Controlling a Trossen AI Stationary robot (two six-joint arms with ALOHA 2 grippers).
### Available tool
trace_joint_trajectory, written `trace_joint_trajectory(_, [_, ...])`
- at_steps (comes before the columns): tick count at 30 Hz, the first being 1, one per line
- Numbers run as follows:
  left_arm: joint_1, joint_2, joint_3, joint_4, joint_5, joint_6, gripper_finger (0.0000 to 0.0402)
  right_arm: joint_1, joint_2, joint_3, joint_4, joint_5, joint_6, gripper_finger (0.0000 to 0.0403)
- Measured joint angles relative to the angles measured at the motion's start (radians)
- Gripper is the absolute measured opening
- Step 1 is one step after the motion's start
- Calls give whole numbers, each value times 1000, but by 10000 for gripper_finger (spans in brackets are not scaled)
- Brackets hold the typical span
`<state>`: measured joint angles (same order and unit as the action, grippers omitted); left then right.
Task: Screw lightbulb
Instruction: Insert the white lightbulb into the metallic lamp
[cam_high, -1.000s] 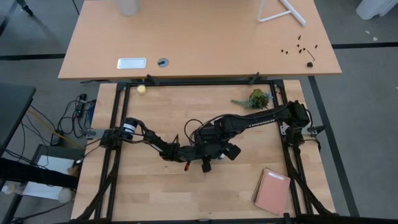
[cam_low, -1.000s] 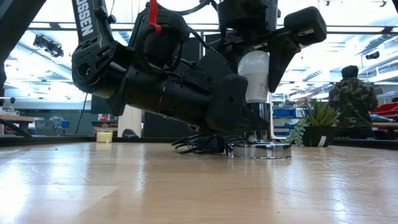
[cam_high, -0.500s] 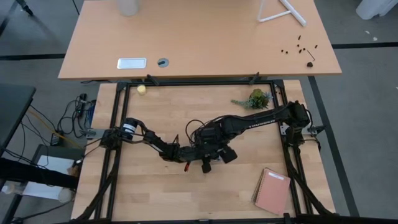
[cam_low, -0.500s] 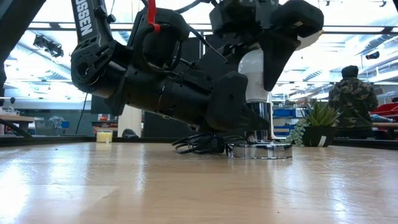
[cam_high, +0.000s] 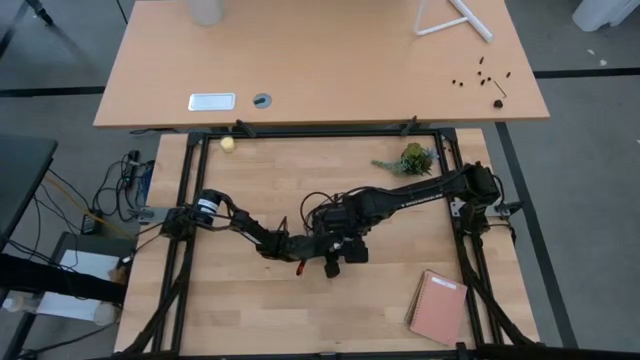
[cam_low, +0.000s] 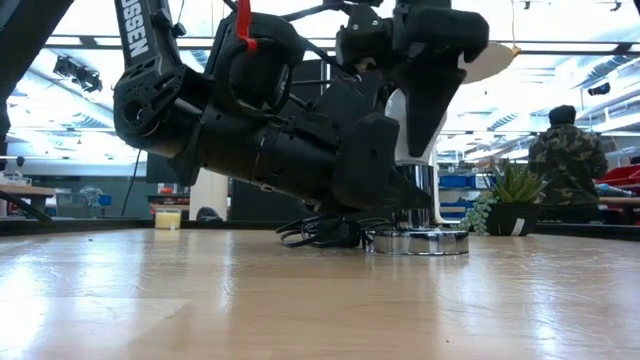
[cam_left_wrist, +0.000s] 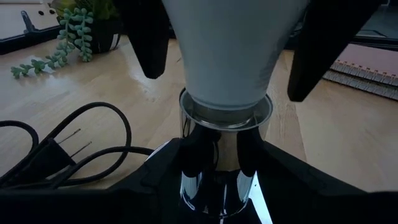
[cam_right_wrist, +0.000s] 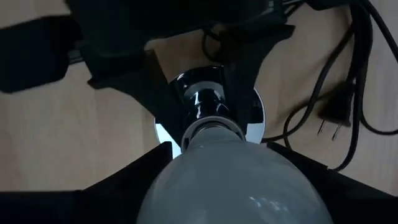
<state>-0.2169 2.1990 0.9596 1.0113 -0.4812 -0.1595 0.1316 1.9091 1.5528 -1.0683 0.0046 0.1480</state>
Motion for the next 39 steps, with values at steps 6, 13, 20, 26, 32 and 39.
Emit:
trace_joint_trajectory(6, [0,0,0,2,0,-2,184,0,1,-1,23,21,145,263])
trace_joint_trajectory(13, [0,0,-1,3,-1,-5,184,0,1,-1,49,52,384,262])
trace_joint_trajectory(20, [0,0,-1,3,0,-7,184,0,2,0,51,63,636,263])
trace_joint_trajectory(26, [0,0,0,4,-1,-10,184,-1,2,0,57,82,817,265])
trace_joint_trajectory(32, [0,0,0,4,-1,-7,184,-3,3,0,56,84,863,263])
trace_joint_trajectory(39, [0,0,0,5,-2,13,184,-3,-1,0,68,92,784,293])
